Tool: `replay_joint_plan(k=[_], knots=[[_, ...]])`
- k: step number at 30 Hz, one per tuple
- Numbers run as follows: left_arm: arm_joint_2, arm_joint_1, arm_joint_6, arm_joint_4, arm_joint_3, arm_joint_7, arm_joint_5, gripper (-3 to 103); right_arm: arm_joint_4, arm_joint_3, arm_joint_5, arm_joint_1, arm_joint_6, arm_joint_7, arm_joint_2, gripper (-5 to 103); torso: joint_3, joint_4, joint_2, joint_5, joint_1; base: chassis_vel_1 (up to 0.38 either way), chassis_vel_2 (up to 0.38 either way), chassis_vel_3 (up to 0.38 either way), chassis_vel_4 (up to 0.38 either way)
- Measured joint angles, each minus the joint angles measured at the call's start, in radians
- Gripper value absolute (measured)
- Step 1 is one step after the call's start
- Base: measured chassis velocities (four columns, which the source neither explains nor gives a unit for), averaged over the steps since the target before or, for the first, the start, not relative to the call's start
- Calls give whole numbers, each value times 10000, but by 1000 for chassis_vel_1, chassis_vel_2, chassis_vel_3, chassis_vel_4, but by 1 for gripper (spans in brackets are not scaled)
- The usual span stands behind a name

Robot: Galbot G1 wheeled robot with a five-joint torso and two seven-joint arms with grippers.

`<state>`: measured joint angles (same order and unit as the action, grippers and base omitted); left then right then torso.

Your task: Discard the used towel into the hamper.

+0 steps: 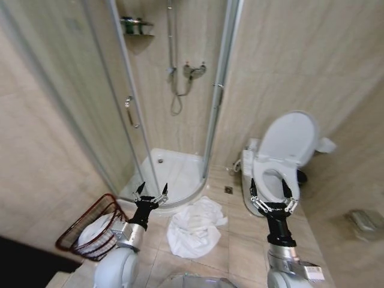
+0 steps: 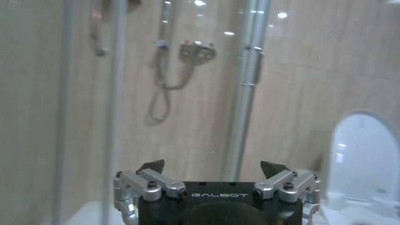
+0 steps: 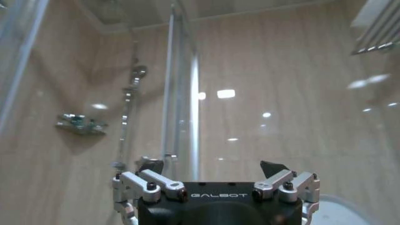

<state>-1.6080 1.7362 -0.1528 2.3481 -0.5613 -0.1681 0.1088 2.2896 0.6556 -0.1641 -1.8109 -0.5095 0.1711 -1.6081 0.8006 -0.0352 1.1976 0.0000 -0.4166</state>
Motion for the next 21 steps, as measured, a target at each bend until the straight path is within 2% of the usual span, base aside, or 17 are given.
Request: replay_joint_plan(k=[8, 10, 13, 17, 21], knots=[[0, 0, 0, 0, 0, 0, 0, 100, -273, -2, 16, -41, -89, 155, 0, 100, 0, 1, 0, -1, 1, -103, -95, -103, -105], [0, 0, 0, 0, 1, 0, 0, 100, -670, -35, -133, 13, -89, 279, 0, 100, 0, 1, 0, -2, 0, -52, -28, -8, -63], [0, 0, 0, 0, -1, 0, 0, 100, -2129, -77, -276, 85, -482, 255, 0, 100, 0, -7, -1, 4, 0, 0, 0, 0, 0], [0, 0, 0, 0, 0, 0, 0, 100, -2404, -160, -258, -191, -496, 88, 0, 100, 0, 1, -2, 1, 0, 0, 0, 0, 0], [0, 0, 0, 0, 0, 0, 0, 100, -2237, -160, -136, -252, -408, 33, 0, 100, 0, 0, -2, 1, 0, 0, 0, 0, 0]])
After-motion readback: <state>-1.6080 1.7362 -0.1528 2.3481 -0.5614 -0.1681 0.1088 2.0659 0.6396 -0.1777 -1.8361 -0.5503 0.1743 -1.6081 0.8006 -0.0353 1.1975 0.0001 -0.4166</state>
